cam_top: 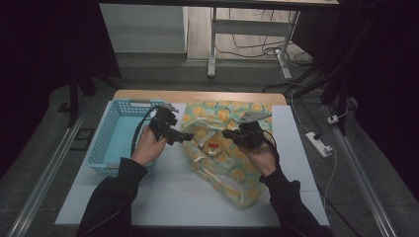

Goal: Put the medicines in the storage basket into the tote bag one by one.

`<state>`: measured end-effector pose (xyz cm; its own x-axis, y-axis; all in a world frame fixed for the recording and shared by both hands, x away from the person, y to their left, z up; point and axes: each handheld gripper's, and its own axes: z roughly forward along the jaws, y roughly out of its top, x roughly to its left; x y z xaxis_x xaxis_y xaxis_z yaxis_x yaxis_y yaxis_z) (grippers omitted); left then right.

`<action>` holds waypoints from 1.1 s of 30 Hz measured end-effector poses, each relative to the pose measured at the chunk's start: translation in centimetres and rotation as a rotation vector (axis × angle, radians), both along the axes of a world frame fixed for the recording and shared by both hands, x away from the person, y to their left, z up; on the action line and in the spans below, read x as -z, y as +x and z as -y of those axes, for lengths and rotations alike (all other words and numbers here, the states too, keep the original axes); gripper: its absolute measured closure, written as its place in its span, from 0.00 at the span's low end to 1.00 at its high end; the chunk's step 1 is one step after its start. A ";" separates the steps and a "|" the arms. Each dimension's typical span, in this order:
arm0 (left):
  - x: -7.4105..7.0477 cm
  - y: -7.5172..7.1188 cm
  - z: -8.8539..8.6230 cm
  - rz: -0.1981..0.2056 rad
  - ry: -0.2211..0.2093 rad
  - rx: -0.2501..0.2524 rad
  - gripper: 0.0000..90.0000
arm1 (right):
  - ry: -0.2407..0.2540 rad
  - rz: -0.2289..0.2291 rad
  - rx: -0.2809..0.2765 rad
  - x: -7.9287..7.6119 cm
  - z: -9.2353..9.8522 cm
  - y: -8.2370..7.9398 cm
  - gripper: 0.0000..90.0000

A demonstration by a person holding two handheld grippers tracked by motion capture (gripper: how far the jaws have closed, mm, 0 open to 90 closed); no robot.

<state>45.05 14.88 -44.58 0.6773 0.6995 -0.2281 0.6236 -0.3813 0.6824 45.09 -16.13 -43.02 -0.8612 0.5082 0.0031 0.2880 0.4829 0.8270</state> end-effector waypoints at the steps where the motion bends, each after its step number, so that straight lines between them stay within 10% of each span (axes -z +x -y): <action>1: 0.0 0.0 -0.3 0.001 0.002 -0.001 0.00 | -0.001 0.000 0.001 0.0 0.0 0.0 1.00; 14: -0.8 0.0 -3.6 0.047 -0.019 -0.034 0.01 | -0.004 0.000 0.001 0.0 0.0 0.0 1.00; 25: -0.7 2.0 -7.3 0.098 0.050 -0.173 0.00 | -0.004 -0.001 0.000 0.1 0.0 0.0 1.00; 33: 0.3 4.1 -9.7 0.012 0.072 -0.251 0.00 | -0.007 0.002 0.001 0.2 -0.1 0.0 1.00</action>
